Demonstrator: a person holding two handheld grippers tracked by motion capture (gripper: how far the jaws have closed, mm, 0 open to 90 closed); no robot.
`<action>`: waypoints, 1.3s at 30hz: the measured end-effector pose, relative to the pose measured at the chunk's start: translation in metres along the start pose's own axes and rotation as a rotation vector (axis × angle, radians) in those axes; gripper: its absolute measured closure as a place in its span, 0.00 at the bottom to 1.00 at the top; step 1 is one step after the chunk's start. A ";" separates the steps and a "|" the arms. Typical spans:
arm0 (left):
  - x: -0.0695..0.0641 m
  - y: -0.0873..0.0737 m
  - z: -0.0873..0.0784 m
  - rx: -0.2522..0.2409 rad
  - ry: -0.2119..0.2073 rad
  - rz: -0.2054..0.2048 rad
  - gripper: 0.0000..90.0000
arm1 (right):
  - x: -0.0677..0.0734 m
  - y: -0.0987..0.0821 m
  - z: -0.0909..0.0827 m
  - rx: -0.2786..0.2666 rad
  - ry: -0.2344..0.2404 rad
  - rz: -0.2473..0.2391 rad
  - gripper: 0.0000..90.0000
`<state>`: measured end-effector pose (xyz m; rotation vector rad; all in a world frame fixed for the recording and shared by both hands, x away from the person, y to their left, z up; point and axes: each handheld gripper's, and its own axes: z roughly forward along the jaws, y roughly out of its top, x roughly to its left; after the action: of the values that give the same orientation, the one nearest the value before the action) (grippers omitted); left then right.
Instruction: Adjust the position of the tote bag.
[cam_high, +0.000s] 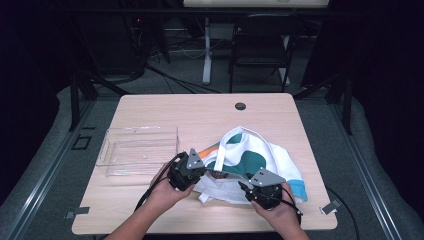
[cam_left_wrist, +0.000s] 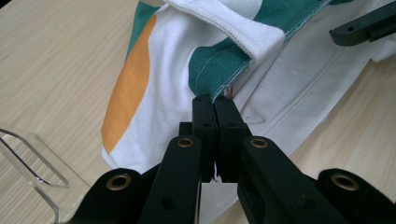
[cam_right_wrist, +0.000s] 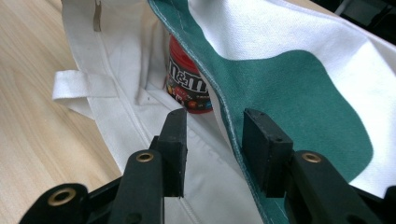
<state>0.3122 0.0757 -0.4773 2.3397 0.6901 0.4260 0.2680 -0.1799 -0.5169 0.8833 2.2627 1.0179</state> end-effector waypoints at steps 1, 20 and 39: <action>0.000 0.001 -0.001 0.003 0.001 0.001 0.99 | 0.000 0.001 -0.001 0.001 -0.002 -0.002 0.68; 0.009 0.018 -0.009 0.018 -0.003 -0.007 0.99 | -0.004 0.011 -0.009 0.008 -0.011 0.018 0.68; 0.019 0.036 -0.011 0.029 -0.001 -0.025 0.99 | -0.013 0.026 -0.023 0.008 -0.013 0.060 0.70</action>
<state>0.3356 0.0683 -0.4428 2.3556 0.7294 0.4062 0.2710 -0.1870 -0.4811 0.9632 2.2430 1.0268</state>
